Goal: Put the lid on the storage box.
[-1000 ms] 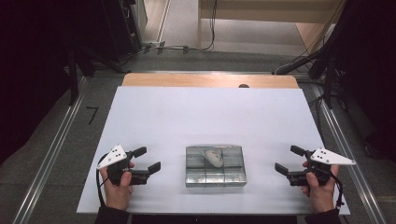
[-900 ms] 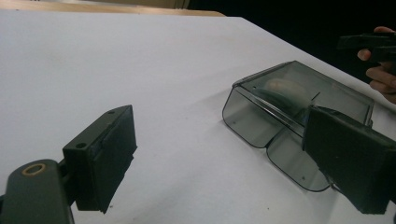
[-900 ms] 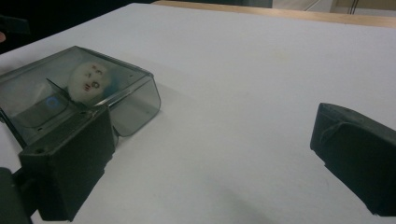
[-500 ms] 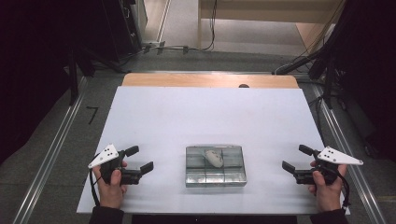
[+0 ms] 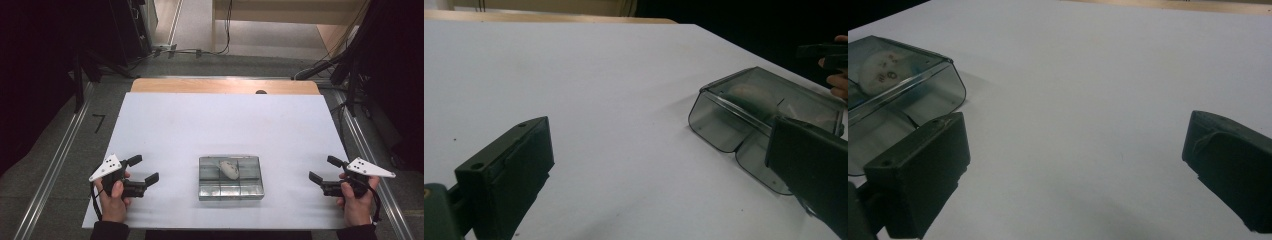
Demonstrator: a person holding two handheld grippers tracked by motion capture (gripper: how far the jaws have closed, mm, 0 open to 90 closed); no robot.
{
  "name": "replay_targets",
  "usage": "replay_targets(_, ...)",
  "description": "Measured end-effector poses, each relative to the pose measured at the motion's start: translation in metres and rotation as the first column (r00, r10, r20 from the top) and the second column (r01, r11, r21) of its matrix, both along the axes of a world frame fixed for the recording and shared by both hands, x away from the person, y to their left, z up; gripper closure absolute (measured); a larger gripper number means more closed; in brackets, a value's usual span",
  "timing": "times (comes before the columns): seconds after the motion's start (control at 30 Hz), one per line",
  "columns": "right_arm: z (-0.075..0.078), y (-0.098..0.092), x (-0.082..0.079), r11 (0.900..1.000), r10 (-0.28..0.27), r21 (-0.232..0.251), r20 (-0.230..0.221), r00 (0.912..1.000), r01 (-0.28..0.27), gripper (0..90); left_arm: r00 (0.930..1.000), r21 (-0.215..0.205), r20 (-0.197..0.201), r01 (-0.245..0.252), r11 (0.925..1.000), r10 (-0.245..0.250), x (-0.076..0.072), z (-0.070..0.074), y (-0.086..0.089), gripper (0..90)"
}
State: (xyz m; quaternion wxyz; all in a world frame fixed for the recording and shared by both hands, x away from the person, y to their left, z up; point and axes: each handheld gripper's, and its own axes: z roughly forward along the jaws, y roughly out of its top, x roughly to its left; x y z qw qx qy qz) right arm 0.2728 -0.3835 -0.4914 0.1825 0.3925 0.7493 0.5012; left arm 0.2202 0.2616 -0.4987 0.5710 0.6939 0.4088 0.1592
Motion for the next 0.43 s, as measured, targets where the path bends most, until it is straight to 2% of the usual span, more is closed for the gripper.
replay_targets(0.17,-0.0044,0.0006,0.0027,1.0,-0.005,-0.006,-0.007,1.0,0.005,0.0,1.0,0.001,-0.003,-0.003,1.0,0.003,0.0007,-0.003,0.0004,0.0)
replay_targets(0.23,-0.005,-0.0003,0.0021,1.0,-0.009,0.007,-0.013,0.9999,0.009,0.0,1.0,-0.007,-0.005,-0.005,1.0,0.005,0.0012,-0.0047,0.0001,0.0)
replay_targets(0.43,-0.0072,0.0003,0.0028,1.0,-0.009,0.007,-0.012,0.9999,0.009,0.0,1.0,0.012,0.0,-0.004,0.9999,0.004,0.0014,-0.0063,-0.0031,0.0)
